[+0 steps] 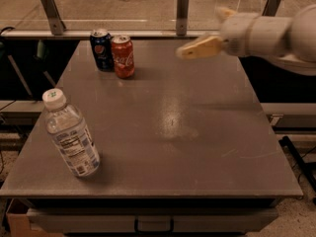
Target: Move coke can near pepsi can
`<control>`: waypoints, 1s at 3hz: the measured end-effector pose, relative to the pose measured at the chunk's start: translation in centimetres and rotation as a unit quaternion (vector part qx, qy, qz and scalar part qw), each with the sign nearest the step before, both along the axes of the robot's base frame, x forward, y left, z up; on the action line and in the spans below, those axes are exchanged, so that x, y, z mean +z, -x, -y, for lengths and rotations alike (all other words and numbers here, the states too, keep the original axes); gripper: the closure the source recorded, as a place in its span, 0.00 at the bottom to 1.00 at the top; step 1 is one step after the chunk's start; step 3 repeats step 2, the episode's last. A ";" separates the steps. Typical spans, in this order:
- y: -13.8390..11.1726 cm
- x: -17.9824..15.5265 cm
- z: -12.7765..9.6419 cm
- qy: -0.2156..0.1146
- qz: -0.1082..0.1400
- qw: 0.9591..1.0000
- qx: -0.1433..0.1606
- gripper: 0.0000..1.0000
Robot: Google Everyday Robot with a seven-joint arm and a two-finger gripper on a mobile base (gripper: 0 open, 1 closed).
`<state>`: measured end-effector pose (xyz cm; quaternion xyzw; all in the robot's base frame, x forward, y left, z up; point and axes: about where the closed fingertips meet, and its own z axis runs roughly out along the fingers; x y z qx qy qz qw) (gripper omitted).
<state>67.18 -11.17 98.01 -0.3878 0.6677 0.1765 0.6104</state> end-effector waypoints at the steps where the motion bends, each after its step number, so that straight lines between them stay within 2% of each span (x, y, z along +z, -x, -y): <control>1: 2.0 1.5 5.3 0.007 0.010 0.999 -0.046 0.00; 3: 1.9 1.3 5.3 0.007 0.009 0.999 -0.046 0.00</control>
Offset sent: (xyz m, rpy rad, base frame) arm -0.0200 -0.0523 0.0165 -0.0170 -0.0234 -0.0927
